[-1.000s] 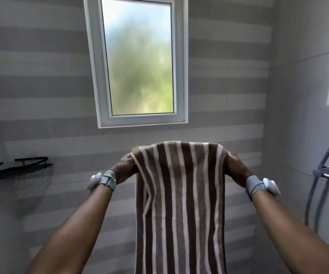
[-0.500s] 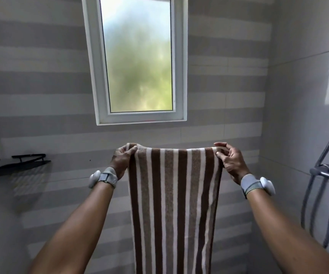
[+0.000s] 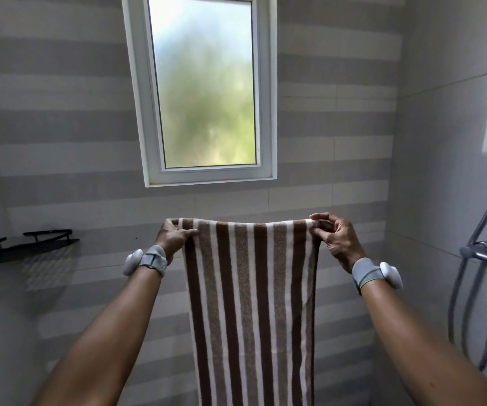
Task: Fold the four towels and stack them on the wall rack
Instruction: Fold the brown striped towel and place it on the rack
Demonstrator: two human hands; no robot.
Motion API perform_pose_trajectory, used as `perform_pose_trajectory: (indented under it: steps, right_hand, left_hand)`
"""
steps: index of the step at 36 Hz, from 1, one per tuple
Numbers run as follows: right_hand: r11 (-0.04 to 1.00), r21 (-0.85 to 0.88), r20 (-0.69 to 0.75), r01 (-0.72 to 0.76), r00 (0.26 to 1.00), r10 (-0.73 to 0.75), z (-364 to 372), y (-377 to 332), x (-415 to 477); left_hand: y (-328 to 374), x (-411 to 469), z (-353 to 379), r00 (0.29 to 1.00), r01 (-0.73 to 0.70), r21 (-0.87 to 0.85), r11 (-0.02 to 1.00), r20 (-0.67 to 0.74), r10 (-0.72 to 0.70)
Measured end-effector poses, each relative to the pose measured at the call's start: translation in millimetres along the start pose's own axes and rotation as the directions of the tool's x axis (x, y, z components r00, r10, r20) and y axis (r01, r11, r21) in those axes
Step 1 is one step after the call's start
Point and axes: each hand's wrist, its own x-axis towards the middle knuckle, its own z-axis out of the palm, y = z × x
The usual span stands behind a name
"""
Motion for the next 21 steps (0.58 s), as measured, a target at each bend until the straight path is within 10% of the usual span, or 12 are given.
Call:
perform_pose_trajectory:
  steps: [3,12,21]
  right_hand:
    - [1.000,-0.019,0.000,0.013,1.000,-0.013,1,1,0]
    - [0.966,-0.257,0.044,-0.011,0.999,0.023,-8,8,8]
    - [0.865,-0.501,0.026,0.032,0.999,-0.022,-11,7,8]
  left_hand:
    - [2,0,-3,0.998,0.009,-0.029,1.000,-0.063,-0.010]
    - [6,5,-29,0.931,-0.030,0.311,0.950,0.356,-0.087]
    - [11,17,-27,0.952,-0.179,0.607,0.775,0.306,-0.020]
